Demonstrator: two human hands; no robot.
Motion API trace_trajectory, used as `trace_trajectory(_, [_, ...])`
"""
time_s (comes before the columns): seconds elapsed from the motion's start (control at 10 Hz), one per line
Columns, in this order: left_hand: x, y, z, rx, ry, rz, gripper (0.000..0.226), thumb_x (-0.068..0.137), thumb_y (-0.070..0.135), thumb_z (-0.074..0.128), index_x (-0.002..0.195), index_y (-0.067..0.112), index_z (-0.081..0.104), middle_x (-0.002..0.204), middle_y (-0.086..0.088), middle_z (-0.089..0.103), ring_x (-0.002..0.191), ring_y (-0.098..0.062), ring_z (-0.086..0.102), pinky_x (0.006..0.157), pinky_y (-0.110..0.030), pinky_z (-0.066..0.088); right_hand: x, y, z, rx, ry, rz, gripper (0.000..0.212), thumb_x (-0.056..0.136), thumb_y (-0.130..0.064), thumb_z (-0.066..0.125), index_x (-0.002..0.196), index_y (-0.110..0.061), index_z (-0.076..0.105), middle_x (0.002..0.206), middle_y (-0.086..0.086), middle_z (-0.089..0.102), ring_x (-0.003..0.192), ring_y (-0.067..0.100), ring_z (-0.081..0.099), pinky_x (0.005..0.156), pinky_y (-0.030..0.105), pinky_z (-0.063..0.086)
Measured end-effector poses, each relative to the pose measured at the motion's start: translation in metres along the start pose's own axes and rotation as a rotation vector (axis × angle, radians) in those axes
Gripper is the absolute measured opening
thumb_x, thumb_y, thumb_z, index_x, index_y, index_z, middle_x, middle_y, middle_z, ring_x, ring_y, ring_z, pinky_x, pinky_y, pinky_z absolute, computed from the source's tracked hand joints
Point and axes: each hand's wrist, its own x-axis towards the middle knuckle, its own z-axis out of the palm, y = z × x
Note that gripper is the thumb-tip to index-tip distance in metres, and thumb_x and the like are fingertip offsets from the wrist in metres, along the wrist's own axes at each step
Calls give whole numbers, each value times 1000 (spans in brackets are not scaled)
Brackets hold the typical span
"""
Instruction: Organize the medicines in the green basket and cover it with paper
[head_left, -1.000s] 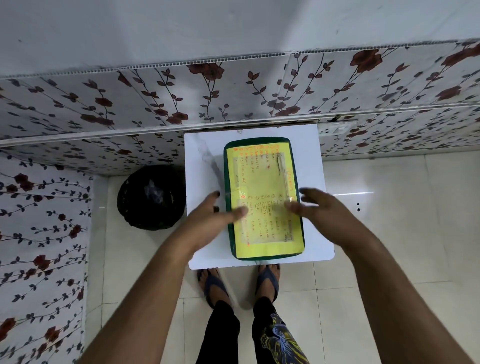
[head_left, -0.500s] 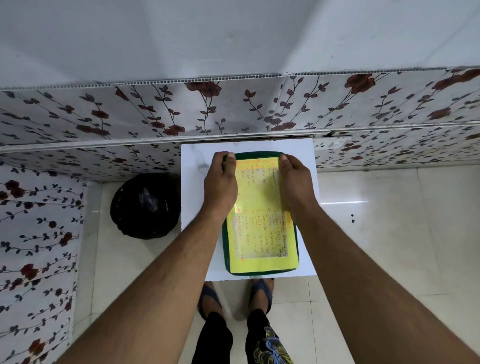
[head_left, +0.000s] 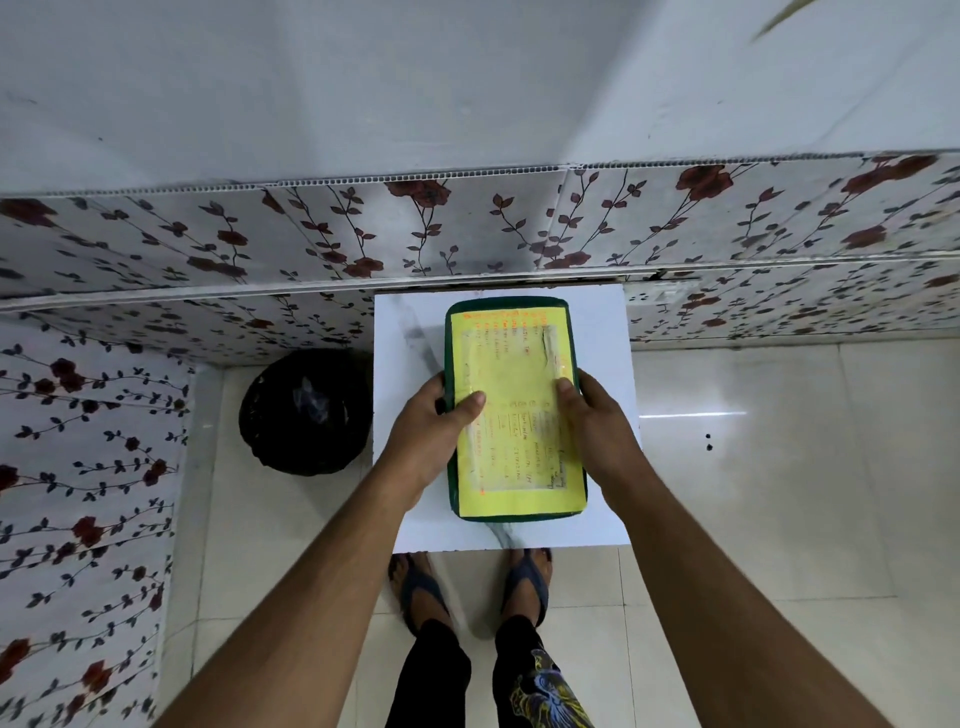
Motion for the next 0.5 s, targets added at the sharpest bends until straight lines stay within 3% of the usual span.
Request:
trace_trajectory(0.1, [3,4,-1,-22,-4,8,27,94,32,61,121,32,61,112,12,69,104,-10,64,88,-35,51,4,-2,-2,5,-15,-2,37,104,-40,37,137,-33,50,119,-9,66,102,11,65,82,34,53])
trace_trajectory(0.3, [0,-1,2,-64,-12,-6,32,94,32,60,126,29,60,117,8,69,108,-15,65,92,-39,51,1,1,-3,-18,-43,-13,38,103,-42,38,137,-31,50,123,-6,66,105,14,65,91,40,54])
trace_trajectory(0.4, [-11,-3,-11,14,58,-36,62,88,48,64,143,30,43,135,5,58,120,-18,56,104,-47,45,-11,-4,-10,-98,-24,-7,54,100,-49,42,149,-27,39,139,1,57,123,23,58,103,41,46])
trace_trajectory(0.5, [-34,10,-26,70,151,4,73,83,55,66,146,30,39,140,0,54,124,-19,54,106,-48,43,-36,-28,-26,-231,33,-79,61,97,-55,43,151,-28,35,148,5,50,132,25,50,105,38,39])
